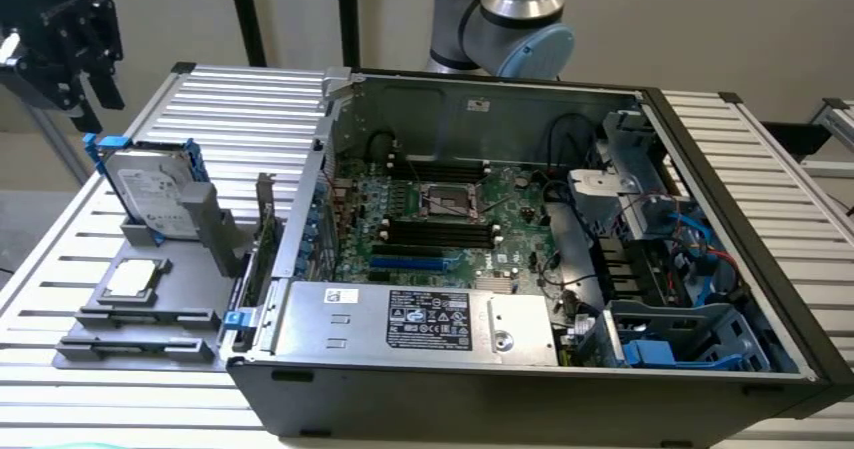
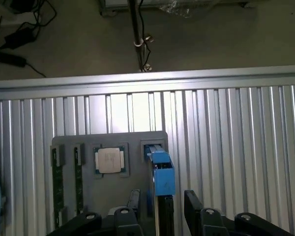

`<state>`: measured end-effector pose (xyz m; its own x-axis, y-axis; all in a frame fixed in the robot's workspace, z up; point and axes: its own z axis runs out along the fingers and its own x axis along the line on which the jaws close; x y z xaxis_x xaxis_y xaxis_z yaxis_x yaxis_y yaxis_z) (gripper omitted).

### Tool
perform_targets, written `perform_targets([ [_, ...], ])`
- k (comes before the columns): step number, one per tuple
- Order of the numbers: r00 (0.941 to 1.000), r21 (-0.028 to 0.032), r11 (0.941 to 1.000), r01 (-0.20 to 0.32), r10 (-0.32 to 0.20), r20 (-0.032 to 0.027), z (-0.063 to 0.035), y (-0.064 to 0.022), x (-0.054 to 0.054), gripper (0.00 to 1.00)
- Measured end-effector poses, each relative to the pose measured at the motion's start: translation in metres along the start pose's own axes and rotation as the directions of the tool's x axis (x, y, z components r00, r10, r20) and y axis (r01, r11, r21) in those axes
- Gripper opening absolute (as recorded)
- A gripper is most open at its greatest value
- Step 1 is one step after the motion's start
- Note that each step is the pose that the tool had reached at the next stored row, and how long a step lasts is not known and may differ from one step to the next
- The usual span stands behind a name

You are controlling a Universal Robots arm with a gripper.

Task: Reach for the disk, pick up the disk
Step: 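Pick up the disk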

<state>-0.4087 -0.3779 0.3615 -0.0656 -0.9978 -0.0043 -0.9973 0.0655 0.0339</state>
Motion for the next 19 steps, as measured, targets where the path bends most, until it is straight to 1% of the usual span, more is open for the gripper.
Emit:
perform_targets([
  [4,1.0,0.003,1.0,0.0,0.0,0.0002,0.0073,0.0004,-0.002,0.48],
  [6,1.0,0.0056,1.0,0.001,-0.001,0.0003,0.011,0.0019,-0.003,0.48],
  [10,1.0,0.0139,0.9999,0.007,-0.007,0.0007,0.0185,0.007,-0.004,0.48],
  [12,1.0,0.0182,0.9998,0.009,-0.009,0.0009,0.0221,0.0076,-0.005,0.48],
  [13,0.9999,0.0195,0.9998,0.011,-0.011,0.0009,0.0239,0.0076,-0.005,0.48],
  [19,0.9999,0.0198,0.9997,0.015,-0.015,0.0007,0.0309,0.0076,-0.005,0.48],
])
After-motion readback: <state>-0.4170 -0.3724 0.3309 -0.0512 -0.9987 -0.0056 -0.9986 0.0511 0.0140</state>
